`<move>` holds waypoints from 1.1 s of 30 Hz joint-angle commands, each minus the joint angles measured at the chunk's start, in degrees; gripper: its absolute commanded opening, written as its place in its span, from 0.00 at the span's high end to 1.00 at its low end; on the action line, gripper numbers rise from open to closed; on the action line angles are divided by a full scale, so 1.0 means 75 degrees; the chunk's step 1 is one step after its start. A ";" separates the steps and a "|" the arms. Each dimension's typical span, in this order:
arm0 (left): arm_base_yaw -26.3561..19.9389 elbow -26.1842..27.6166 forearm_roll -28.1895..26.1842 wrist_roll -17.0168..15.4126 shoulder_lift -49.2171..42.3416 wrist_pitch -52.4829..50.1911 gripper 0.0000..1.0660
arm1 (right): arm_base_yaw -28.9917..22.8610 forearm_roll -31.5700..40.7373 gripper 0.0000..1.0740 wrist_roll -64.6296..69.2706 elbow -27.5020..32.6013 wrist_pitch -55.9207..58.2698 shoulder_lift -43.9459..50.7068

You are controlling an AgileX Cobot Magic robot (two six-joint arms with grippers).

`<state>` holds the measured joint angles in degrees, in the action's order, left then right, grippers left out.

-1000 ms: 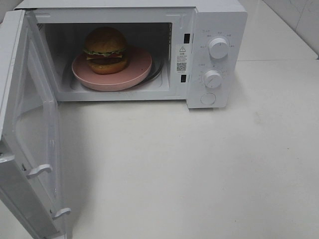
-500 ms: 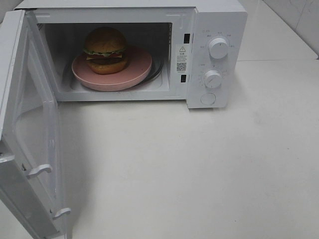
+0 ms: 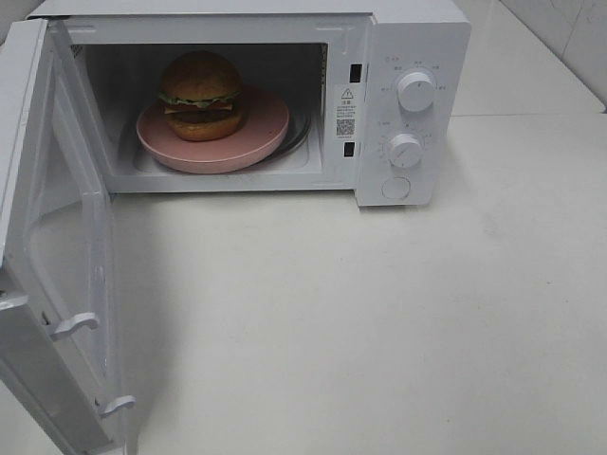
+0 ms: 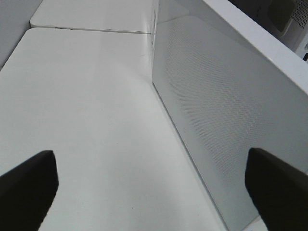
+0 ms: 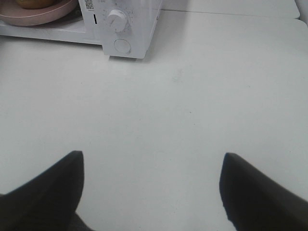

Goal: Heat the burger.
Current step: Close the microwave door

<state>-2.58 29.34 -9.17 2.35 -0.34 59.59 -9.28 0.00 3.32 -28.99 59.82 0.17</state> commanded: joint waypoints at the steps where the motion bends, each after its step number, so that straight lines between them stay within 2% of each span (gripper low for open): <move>1: -0.0031 -0.0008 -0.0015 0.0015 -0.0061 -0.0069 0.08 | 0.0031 0.0000 0.30 0.0099 0.0008 -0.0046 0.0206; 33: -0.0031 -0.0008 -0.0015 0.0015 -0.0061 -0.0069 0.08 | 0.0015 0.0000 0.30 0.0099 0.0008 -0.0046 0.0206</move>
<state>-2.58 29.34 -9.17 2.35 -0.34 59.59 -9.28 0.00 3.32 -28.99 59.82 0.17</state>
